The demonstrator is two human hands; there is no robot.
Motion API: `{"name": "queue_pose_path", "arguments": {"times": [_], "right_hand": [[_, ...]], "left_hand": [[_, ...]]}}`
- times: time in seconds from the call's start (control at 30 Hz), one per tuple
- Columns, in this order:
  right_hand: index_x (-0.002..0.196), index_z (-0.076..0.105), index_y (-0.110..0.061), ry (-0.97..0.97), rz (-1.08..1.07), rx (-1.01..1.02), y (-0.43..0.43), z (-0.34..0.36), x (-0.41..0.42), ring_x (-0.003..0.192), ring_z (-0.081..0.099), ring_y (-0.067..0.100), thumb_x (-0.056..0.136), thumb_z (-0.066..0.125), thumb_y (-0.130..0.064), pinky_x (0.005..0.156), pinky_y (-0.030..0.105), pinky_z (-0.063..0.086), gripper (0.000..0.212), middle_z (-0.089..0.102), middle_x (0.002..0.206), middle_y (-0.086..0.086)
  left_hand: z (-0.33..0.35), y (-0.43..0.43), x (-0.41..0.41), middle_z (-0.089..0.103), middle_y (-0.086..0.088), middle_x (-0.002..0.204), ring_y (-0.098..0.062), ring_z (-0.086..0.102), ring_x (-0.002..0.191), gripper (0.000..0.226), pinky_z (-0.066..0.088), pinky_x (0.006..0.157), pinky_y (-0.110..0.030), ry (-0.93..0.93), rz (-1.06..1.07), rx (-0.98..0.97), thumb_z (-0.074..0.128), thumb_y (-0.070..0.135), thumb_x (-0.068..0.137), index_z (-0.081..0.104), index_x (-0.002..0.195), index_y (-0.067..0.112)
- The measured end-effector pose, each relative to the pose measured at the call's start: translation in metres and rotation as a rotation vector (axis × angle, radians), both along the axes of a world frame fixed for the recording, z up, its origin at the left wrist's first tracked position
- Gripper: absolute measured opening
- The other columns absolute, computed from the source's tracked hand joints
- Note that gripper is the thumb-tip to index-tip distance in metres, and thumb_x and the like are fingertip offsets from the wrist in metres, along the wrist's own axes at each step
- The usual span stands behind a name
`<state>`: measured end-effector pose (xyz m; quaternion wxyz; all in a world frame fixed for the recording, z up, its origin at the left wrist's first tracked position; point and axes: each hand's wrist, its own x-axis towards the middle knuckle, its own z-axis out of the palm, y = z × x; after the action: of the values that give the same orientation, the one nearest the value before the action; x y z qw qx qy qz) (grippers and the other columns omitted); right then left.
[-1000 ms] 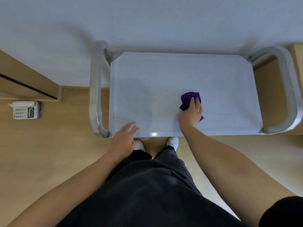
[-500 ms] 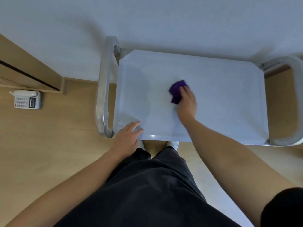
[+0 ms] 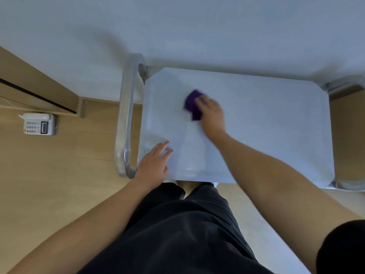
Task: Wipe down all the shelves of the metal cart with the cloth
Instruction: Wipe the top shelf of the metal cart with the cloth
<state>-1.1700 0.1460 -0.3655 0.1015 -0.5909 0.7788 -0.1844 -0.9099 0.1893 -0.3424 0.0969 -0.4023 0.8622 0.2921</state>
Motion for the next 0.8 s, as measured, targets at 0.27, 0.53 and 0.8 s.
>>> {"name": "queue_pose_path", "arguments": {"times": [0.27, 0.53, 0.8], "right_hand": [[0.144, 0.041, -0.01, -0.1, -0.042, 0.202, -0.039, 0.013, 0.051, 0.139, 0.03, 0.037, 0.09, 0.042, -0.008, 0.114, 0.042, 0.024, 0.054, 0.032, 0.154, 0.014], [0.131, 0.058, -0.019, -0.07, 0.02, 0.138, -0.014, 0.001, -0.019, 0.115, 0.052, 0.041, 0.084, 0.042, -0.015, 0.096, 0.053, 0.044, 0.05, 0.052, 0.141, 0.01], [0.152, 0.022, -0.021, -0.035, -0.759, 0.312, 0.058, 0.015, -0.089, 0.135, 0.028, 0.031, 0.09, 0.037, 0.001, 0.113, 0.036, 0.023, 0.068, 0.017, 0.159, 0.001]], "left_hand": [[-0.003, 0.006, -0.002, 0.026, -0.005, 0.158, -0.024, 0.02, 0.147, 0.052, 0.036, 0.109, -0.045, 0.021, 0.063, -0.011, 0.05, 0.008, 0.086, 0.047, 0.137, 0.012], [-0.002, 0.01, -0.02, 0.029, -0.007, 0.155, -0.026, 0.023, 0.145, 0.046, 0.035, 0.111, -0.047, -0.031, 0.101, -0.063, 0.052, 0.012, 0.086, 0.051, 0.132, 0.013], [0.003, 0.024, -0.075, 0.035, -0.01, 0.152, -0.031, 0.033, 0.141, 0.045, 0.04, 0.105, -0.045, 0.05, -0.028, -0.1, 0.059, 0.006, 0.084, 0.056, 0.129, 0.011]]}}
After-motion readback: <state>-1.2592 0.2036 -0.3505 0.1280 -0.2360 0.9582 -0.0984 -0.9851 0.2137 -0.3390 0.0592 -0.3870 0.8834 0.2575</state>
